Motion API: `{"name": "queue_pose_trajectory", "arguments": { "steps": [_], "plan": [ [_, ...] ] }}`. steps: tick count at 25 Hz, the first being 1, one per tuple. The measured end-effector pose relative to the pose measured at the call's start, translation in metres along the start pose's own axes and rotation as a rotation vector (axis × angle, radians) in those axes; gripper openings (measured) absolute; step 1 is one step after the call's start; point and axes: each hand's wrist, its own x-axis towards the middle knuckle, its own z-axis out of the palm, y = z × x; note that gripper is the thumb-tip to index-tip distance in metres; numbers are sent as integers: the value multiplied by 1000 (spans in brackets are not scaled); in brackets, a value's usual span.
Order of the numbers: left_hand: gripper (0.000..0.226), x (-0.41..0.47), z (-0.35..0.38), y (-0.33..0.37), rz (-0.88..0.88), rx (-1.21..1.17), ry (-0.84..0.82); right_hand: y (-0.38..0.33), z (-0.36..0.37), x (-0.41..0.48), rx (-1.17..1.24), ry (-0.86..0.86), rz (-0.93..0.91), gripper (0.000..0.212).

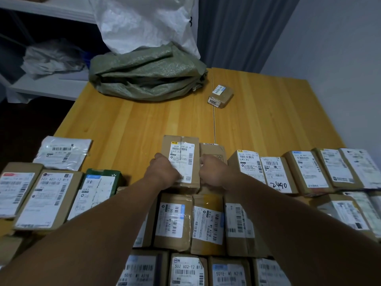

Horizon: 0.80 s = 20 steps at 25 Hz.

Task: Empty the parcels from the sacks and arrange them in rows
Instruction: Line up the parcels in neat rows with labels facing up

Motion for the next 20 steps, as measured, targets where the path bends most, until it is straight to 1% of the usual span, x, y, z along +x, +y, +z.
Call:
{"name": "queue_pose_trajectory", "arguments": {
  "steps": [3, 6, 7, 10, 12, 15, 18, 20],
  "plan": [
    [71, 1, -4, 3, 0, 18, -8, -3, -6, -3, -31, 22, -11, 24],
    [55, 3, -16, 13, -19, 31, 32, -3, -21, -2, -76, 66, -11, 14],
    [50, 5, -22, 17, -17, 70, 58, -2, -26, 2, -94, 89, -11, 15],
    [40, 16, -38, 33, 29, 199, 176, -2, -43, 20, -150, 159, 1, 33],
    [38, 30, -48, 48, 86, 218, 243, -7, -53, 38, -184, 190, -7, 32],
    [39, 63, -60, 68, 130, 240, 230, -17, -67, 66, -197, 256, -38, 30],
    [34, 102, -62, 84, 142, 309, 209, -25, -82, 104, -234, 258, -42, 32],
    [32, 127, -52, 98, 188, 348, 154, -25, -91, 129, -272, 253, -38, 21]
  ]
}}
